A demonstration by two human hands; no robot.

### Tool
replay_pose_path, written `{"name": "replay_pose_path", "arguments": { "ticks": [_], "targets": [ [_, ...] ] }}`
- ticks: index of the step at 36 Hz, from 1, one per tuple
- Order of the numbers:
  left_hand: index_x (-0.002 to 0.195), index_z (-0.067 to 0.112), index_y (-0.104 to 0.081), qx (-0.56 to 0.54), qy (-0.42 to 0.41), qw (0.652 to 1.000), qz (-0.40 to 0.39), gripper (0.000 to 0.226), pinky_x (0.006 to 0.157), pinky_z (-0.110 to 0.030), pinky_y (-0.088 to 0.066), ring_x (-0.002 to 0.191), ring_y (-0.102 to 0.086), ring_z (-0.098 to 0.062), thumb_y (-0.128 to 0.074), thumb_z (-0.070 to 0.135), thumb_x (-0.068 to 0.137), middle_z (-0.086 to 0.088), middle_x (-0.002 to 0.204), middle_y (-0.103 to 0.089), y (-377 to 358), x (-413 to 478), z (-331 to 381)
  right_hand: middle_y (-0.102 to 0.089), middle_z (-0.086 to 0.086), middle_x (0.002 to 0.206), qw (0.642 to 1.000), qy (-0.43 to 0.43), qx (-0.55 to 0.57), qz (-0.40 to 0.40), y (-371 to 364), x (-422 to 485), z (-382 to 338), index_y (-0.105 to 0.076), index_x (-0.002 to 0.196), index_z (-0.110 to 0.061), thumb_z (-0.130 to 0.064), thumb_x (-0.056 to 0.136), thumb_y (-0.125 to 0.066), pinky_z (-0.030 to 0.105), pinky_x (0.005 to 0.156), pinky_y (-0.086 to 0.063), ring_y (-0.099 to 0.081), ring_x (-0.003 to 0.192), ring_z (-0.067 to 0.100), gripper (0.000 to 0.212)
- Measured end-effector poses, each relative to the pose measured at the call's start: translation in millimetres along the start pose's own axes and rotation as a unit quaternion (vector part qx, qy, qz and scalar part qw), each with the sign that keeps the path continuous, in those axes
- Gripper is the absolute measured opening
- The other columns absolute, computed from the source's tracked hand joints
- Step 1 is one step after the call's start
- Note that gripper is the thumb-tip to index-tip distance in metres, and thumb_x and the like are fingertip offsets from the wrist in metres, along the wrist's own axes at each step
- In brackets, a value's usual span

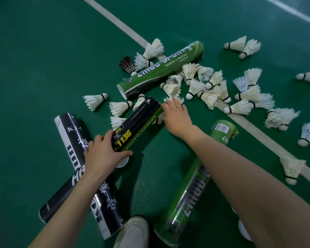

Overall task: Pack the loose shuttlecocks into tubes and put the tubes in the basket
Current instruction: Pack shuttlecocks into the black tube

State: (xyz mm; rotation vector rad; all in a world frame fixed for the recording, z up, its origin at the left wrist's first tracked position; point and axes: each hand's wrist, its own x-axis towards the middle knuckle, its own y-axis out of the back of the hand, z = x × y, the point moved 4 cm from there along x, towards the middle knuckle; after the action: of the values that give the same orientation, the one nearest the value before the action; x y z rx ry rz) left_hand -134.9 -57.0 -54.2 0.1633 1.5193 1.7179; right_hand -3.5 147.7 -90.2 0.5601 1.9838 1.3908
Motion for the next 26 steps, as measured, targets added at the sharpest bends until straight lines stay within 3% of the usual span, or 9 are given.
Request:
{"name": "replay_pose_path", "arguments": {
  "ticks": [4,8,11,15,18,22,26],
  "targets": [
    [0.144,0.029,-0.030,0.010,-0.007,1.000,-0.003,0.094,0.100,-0.051,-0.038,0.119,-0.041,-0.034,-0.071,0.066,0.067,-0.010,0.125,-0.047,-1,-2,1,-0.026,0.016,0.149,0.999,0.001,-0.038,0.028,-3,-12,4,-0.051,0.123,-0.006,-0.011,0.091,-0.056,0.045,0.109,-0.027,-0.017,0.142,0.031,0.033],
    [0.145,0.032,-0.027,0.021,-0.018,1.000,-0.008,0.095,0.102,-0.051,-0.036,0.122,-0.040,-0.033,-0.072,0.064,0.067,-0.010,0.128,-0.046,-3,-8,5,-0.032,0.012,0.146,0.992,-0.066,0.101,0.039,-5,-38,20,-0.056,0.111,-0.004,-0.020,0.096,-0.052,0.041,0.107,-0.032,-0.024,0.139,0.027,0.022],
    [0.145,0.034,-0.025,0.024,-0.032,0.999,-0.006,0.095,0.101,-0.048,-0.037,0.121,-0.039,-0.032,-0.072,0.063,0.068,-0.008,0.127,-0.045,-4,-13,9,-0.041,0.002,0.118,0.943,-0.173,0.260,0.117,14,-61,34,-0.052,0.107,-0.009,-0.024,0.098,-0.049,0.026,0.099,-0.035,-0.042,0.116,0.015,0.018],
    [0.144,0.034,-0.028,0.040,-0.066,0.997,0.003,0.091,0.100,-0.045,-0.036,0.118,-0.040,-0.030,-0.072,0.061,0.069,-0.006,0.123,-0.046,-2,-21,19,-0.048,0.000,0.103,0.829,-0.263,0.448,0.207,34,-89,61,-0.047,0.107,-0.014,-0.028,0.099,-0.047,0.024,0.074,-0.042,-0.048,0.085,0.012,0.016],
    [0.143,0.033,-0.030,0.047,-0.104,0.993,0.006,0.091,0.099,-0.044,-0.036,0.117,-0.040,-0.028,-0.073,0.061,0.067,-0.004,0.122,-0.045,-4,-29,29,-0.050,-0.006,0.095,0.782,-0.271,0.500,0.255,47,-104,76,-0.048,0.106,-0.016,-0.033,0.099,-0.047,0.032,0.082,-0.045,-0.050,0.086,0.012,0.018],
    [0.144,0.034,-0.032,0.044,-0.147,0.988,0.009,0.094,0.098,-0.040,-0.033,0.118,-0.039,-0.025,-0.075,0.060,0.065,-0.001,0.126,-0.045,-7,-39,44,-0.050,-0.006,0.105,0.780,-0.223,0.524,0.258,63,-117,74,-0.048,0.105,-0.016,-0.029,0.099,-0.047,0.030,0.089,-0.043,-0.049,0.092,0.009,0.013],
    [0.144,0.034,-0.033,0.024,-0.181,0.983,0.016,0.095,0.097,-0.039,-0.033,0.114,-0.040,-0.023,-0.076,0.060,0.063,0.001,0.124,-0.046,-10,-46,55,-0.048,-0.007,0.085,0.825,-0.159,0.517,0.164,62,-123,55,-0.045,0.091,-0.024,-0.031,0.102,-0.040,0.021,0.072,-0.039,-0.047,0.073,0.003,0.014]
  ]
}}
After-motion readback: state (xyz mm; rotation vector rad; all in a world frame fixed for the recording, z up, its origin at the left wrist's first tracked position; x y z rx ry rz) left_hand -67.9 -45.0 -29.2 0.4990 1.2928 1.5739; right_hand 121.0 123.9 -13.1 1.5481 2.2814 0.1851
